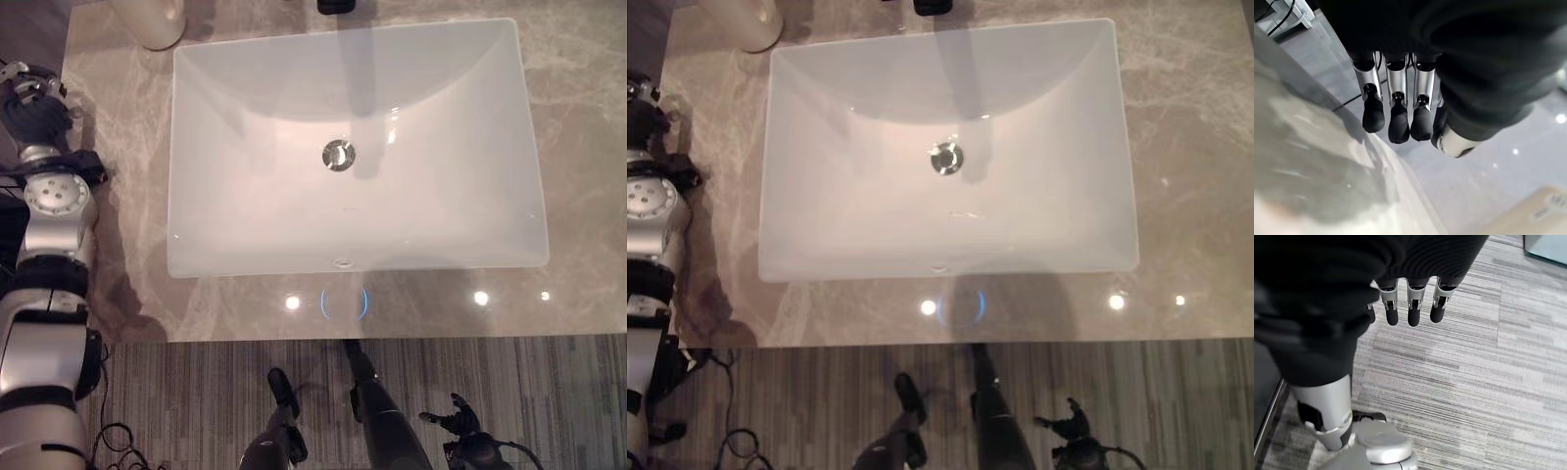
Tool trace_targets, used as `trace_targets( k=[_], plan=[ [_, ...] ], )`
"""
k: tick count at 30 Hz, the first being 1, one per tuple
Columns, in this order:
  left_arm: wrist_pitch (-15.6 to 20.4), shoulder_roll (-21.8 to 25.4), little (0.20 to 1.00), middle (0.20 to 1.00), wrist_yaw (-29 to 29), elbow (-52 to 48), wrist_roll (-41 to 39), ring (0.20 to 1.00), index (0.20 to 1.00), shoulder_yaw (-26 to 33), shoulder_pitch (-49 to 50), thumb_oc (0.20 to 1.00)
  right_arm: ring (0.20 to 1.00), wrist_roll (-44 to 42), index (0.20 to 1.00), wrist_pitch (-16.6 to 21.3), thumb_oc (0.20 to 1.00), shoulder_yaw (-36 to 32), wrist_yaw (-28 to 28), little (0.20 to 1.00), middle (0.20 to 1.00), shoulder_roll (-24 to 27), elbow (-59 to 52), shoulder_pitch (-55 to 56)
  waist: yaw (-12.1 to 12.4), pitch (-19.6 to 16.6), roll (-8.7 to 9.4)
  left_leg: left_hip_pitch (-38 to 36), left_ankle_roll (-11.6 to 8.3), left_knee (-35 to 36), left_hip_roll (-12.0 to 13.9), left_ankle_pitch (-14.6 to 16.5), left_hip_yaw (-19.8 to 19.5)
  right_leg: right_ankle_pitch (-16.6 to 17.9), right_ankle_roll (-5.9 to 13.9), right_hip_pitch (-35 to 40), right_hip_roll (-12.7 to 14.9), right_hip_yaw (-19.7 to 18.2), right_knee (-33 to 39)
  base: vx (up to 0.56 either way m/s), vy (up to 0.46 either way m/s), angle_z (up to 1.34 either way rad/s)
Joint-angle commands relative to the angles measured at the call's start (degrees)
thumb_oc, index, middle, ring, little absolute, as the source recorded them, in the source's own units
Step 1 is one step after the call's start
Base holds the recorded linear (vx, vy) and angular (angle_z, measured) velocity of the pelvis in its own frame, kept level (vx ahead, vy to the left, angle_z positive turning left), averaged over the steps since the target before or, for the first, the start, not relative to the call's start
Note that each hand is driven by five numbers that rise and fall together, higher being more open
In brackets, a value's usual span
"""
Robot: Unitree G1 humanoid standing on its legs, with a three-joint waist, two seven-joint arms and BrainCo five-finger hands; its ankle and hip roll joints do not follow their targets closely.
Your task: Put brush and paste in cup on sink, flatten towel.
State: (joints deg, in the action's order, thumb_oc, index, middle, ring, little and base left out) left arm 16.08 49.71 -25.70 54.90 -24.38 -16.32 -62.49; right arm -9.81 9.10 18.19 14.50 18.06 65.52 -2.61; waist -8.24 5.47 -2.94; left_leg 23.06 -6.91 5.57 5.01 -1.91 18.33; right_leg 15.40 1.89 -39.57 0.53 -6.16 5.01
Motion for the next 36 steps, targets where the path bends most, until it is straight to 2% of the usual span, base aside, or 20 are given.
trace_targets(
  k=[1,8,13,14,15,16,17,23,27,28,29,30,31,32,33,34,35,36],
  plan=[
    [0.2,2.98,0.2,0.2,0.01,2.78,-2.29,0.2,0.2,-1.84,-4.99,0.2,1.0,0.32,1.0,0.74,1.0,1.44,0.52,1.0,1.0,1.54,-1.87,-1.28,-2.2,3.77,1.25,-0.64,-1.53,-0.57,-0.06,-1.25,-3.94,-3.01,4.66,4.79,-1.53,3.2,-0.01,0.0,0.0,0.0],
    [-1.07,2.79,0.2,0.2,2.03,7.99,-2.37,0.2,0.2,-8.09,-13.58,0.2,1.0,0.49,1.0,1.03,1.0,1.63,0.03,1.0,1.0,2.27,-1.78,0.75,-3.22,3.57,2.33,1.0,-1.88,-0.57,0.87,-1.82,-3.6,-2.71,4.69,3.17,-2.45,2.76,-0.01,0.02,-0.008,-0.05],
    [-1.47,3.14,0.2,0.2,2.43,9.54,-1.39,0.2,0.2,-10.11,-16.17,0.2,1.0,0.4,1.0,1.19,1.0,1.37,-0.2,1.0,1.0,2.41,-1.66,1.92,-3.54,3.25,2.92,1.43,-2.04,-0.57,1.29,-1.82,-2.97,-2.45,4.78,2.23,-3.13,2.14,-0.01,0.05,0.022,-0.05],
    [-1.46,3.59,0.2,0.2,2.67,9.47,-0.98,0.2,0.2,-10.68,-16.27,0.2,1.0,0.33,1.0,1.26,1.0,1.41,-0.29,1.0,1.0,2.45,-1.7,2.04,-3.15,2.92,2.4,0.87,-2.23,-0.57,1.79,-0.15,-3.35,-3.79,5.27,2.68,-3.71,1.82,-0.01,0.1,0.056,-0.1],
    [-1.46,3.6,0.2,0.2,2.69,9.49,-0.99,0.2,0.2,-10.73,-16.31,0.2,1.0,0.33,1.0,1.25,1.0,1.41,-0.3,1.0,1.0,2.43,-1.7,2.04,-3.11,2.91,2.45,0.86,-2.23,-0.57,1.79,-0.14,-3.3,-3.78,5.27,2.67,-3.72,1.78,-0.01,0.02,0.013,-0.05],
    [-1.59,4.08,0.2,0.2,3.04,9.58,-0.13,0.2,0.2,-11.66,-16.75,0.2,1.0,0.42,1.0,1.35,1.0,1.58,-0.41,1.0,1.0,2.7,-2.09,2.12,-3.52,3.23,3.09,1.41,-2.18,-0.57,1.58,-2.11,-2.54,-2.17,4.86,1.94,-3.58,1.89,-0.01,0.02,0.017,-0.05],
    [-1.67,5.16,0.2,0.2,3.63,8.88,1.79,0.2,0.2,-12.82,-16.49,0.2,1.0,0.7,1.0,1.48,1.0,1.85,-0.89,1.0,1.0,2.76,-2.54,2.41,-2.96,2.98,2.78,0.58,-2.35,-0.57,2.22,-0.16,-2.84,-3.6,5.27,2.56,-4.3,1.43,-0.01,0.02,0.007,-0.05],
    [-0.69,6.73,0.2,0.2,6.64,3.44,5.25,0.2,0.2,-15.47,-13.37,0.2,1.0,1.46,1.0,1.95,1.0,1.75,-1.86,1.0,1.0,3.45,-4.09,2.81,-2.4,2.85,2.86,0.13,-2.37,-0.57,2.69,-0.17,-2.82,-3.71,5.12,2.78,-4.38,1.23,-0.01,0.02,0.016,-0.08],
    [0.05,5.77,0.2,0.2,7.8,0.54,4.65,0.2,0.2,-14.99,-11.3,0.2,1.0,1.28,1.0,2.42,1.0,1.44,-2.18,1.0,1.0,4.24,-6.4,2.81,-2.45,2.81,2.66,0.3,-2.25,-0.57,2.37,-0.05,-3.34,-3.79,5.09,2.62,-4.04,1.78,-0.01,-0.03,-0.005,-0.04],
    [0.05,5.8,0.2,0.2,7.76,0.5,4.68,0.2,0.2,-14.82,-11.21,0.2,1.0,1.3,1.0,2.42,1.0,1.45,-2.19,1.0,1.0,4.34,-6.49,2.8,-2.88,3.06,3.28,0.92,-2.06,-0.57,1.92,-1.71,-2.8,-2.38,4.67,2.0,-3.6,1.89,-0.01,0.0,0.0,0.0],
    [0.3,5.12,0.2,0.2,8.46,-0.46,4.46,0.2,0.2,-15.19,-10.68,0.2,1.0,1.27,1.0,2.52,1.0,1.41,-2.54,1.0,1.0,4.56,-7.55,2.98,-2.57,2.77,2.56,0.28,-2.27,-0.57,2.25,0.06,-3.56,-3.72,5.14,2.64,-3.84,2.0,-0.01,-0.09,-0.032,0.0],
    [0.47,4.84,0.2,0.2,8.81,-0.82,4.06,0.2,0.2,-14.89,-10.32,0.2,1.0,1.37,1.0,2.58,1.0,1.41,-2.74,1.0,1.0,4.85,-8.3,3.12,-3.06,3.02,3.19,0.84,-2.11,-0.57,1.78,-1.57,-3.05,-2.28,4.73,2.04,-3.35,2.23,-0.01,0.08,0.069,0.02],
    [0.52,4.37,0.2,0.2,9.12,-1.04,3.75,0.2,0.2,-14.83,-10.1,0.2,1.0,1.43,1.0,2.55,1.0,1.36,-2.76,1.0,1.0,4.86,-8.07,3.2,-2.7,2.73,2.55,0.16,-2.31,-0.57,2.23,0.13,-3.61,-3.67,5.19,2.71,-3.71,2.2,-0.01,-0.09,-0.031,0.03],
    [0.61,4.06,0.2,0.2,9.53,-1.44,3.56,0.2,0.2,-14.85,-9.86,0.2,1.0,1.51,1.0,2.54,1.0,1.29,-2.83,1.0,1.0,5.06,-8.59,3.21,-3.15,2.95,3.23,0.7,-2.14,-0.57,1.75,-1.53,-3.01,-2.2,4.74,2.11,-3.2,2.37,-0.01,0.08,0.06,0.03],
    [0.59,3.57,0.2,0.2,9.83,-1.73,3.7,0.2,0.2,-15.19,-9.9,0.2,1.0,1.61,1.0,2.52,1.0,1.36,-2.85,1.0,1.0,5.1,-8.61,3.31,-2.83,2.59,2.55,0.05,-2.32,-0.57,2.15,0.2,-3.54,-3.57,5.16,2.77,-3.56,2.3,-0.01,-0.1,-0.033,0.01],
    [0.79,2.86,0.2,0.2,9.88,-2.34,3.63,0.2,0.2,-15.47,-10.11,0.2,1.0,1.68,1.0,2.5,1.0,1.33,-2.95,1.0,1.0,5.15,-8.58,3.32,-3.31,2.83,3.26,0.61,-2.08,-0.57,1.55,-1.39,-3.04,-2.08,4.8,2.18,-3.02,2.44,-0.01,0.08,0.055,0.01],
    [0.78,2.83,0.2,0.2,9.9,-2.35,3.61,0.2,0.2,-15.55,-10.09,0.2,1.0,1.67,1.0,2.48,1.0,1.33,-2.94,1.0,1.0,5.1,-8.53,3.37,-2.9,2.57,2.58,-0.01,-2.26,-0.57,2.02,0.27,-3.57,-3.49,5.22,2.8,-3.47,2.34,-0.01,-0.1,-0.037,0.01],
    [0.79,2.63,0.2,0.2,9.88,-2.26,3.58,0.2,0.2,-15.54,-10.28,0.2,1.0,1.81,1.0,2.43,1.0,1.25,-2.89,1.0,1.0,5.19,-8.37,3.3,-3.32,2.81,3.24,0.61,-2.06,-0.57,1.54,-1.35,-3.04,-2.08,4.85,2.15,-2.92,2.52,-0.01,0.0,0.0,0.0]
  ],
)
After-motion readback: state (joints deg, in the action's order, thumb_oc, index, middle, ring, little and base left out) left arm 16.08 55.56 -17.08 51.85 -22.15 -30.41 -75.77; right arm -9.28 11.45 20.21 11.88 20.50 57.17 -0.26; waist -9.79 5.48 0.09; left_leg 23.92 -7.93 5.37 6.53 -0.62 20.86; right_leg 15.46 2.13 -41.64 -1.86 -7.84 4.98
